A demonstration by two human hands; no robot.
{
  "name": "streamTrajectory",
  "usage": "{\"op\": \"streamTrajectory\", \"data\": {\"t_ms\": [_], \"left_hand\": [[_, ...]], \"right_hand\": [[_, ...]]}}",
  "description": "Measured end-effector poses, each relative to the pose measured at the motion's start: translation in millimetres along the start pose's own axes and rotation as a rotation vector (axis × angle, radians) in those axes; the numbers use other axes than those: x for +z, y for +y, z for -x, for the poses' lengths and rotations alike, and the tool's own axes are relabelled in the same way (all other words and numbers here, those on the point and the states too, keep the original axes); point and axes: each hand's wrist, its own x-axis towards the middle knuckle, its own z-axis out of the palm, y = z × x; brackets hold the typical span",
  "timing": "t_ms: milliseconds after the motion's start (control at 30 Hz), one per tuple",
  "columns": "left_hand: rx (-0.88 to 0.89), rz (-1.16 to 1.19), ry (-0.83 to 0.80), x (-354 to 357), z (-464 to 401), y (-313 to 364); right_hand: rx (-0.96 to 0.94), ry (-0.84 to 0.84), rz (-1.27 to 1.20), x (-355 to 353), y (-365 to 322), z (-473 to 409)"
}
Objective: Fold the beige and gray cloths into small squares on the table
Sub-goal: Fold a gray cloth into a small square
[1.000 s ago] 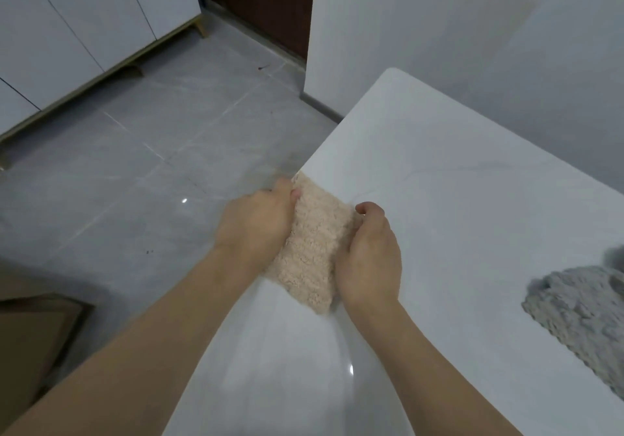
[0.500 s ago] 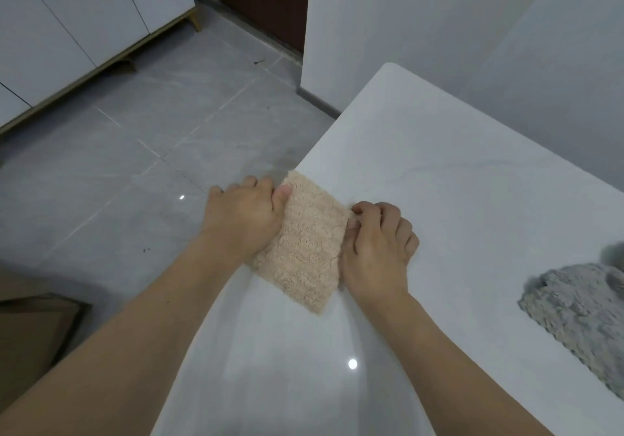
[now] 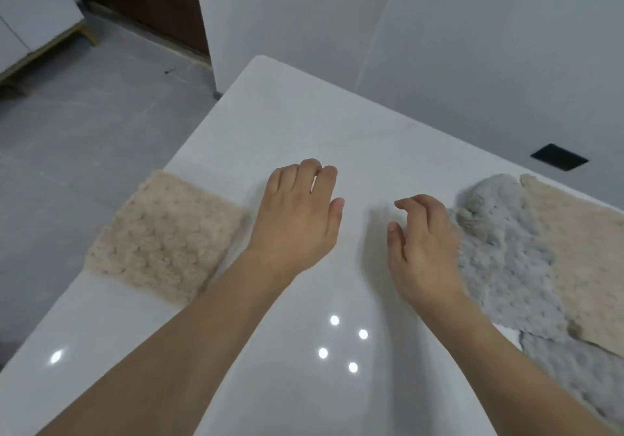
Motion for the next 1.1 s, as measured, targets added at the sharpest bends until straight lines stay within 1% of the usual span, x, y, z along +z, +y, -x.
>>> {"op": "streamTrajectory", "data": {"t_ms": [100,167,233,300,367,433,500,600,733,933,1033,1100], "left_hand": [[0.066,0.067,-0.074,26.1,0.0,46.8],[0.139,0.129,-0.081,39.8,1.7,75.0],[0.221,0.177,-0.08,49.0,3.9,100.5],[0.304,0.161,-0.091,57.6,10.9,121.3],[0.363,0.107,-0.136,69.0,27.1,134.5],[0.356,0.065,-0.188,78.2,44.5,141.5],[0.293,0.031,-0.186,83.5,50.0,144.9],[0.231,0.019,-0.111,87.9,45.8,147.3],[0.23,-0.018,-0.009,98.3,44.1,144.3],[0.3,-0.025,0.094,105.4,43.9,142.5],[0.335,0.045,0.15,99.4,50.8,146.0],[0.358,0.097,0.141,93.0,62.1,151.1]], "right_hand": [[0.08,0.069,0.035,-19.4,45.9,16.5],[0.113,0.11,0.075,-31.3,75.0,33.7],[0.128,0.102,0.118,-44.0,103.2,52.0],[0.153,0.036,0.153,-55.3,130.0,68.0],[0.15,-0.101,0.186,-61.0,151.1,81.5],[0.098,-0.229,0.188,-60.4,164.7,92.8],[0.062,-0.251,0.17,-57.2,171.8,99.5],[0.041,-0.178,0.175,-52.1,174.8,103.1],[-0.003,-0.065,0.183,-44.7,178.4,105.4],[-0.072,0.074,0.171,-36.8,181.4,107.7],[-0.083,0.101,0.224,-35.0,179.7,107.3],[-0.126,0.111,0.249,-36.7,178.4,109.7]]}}
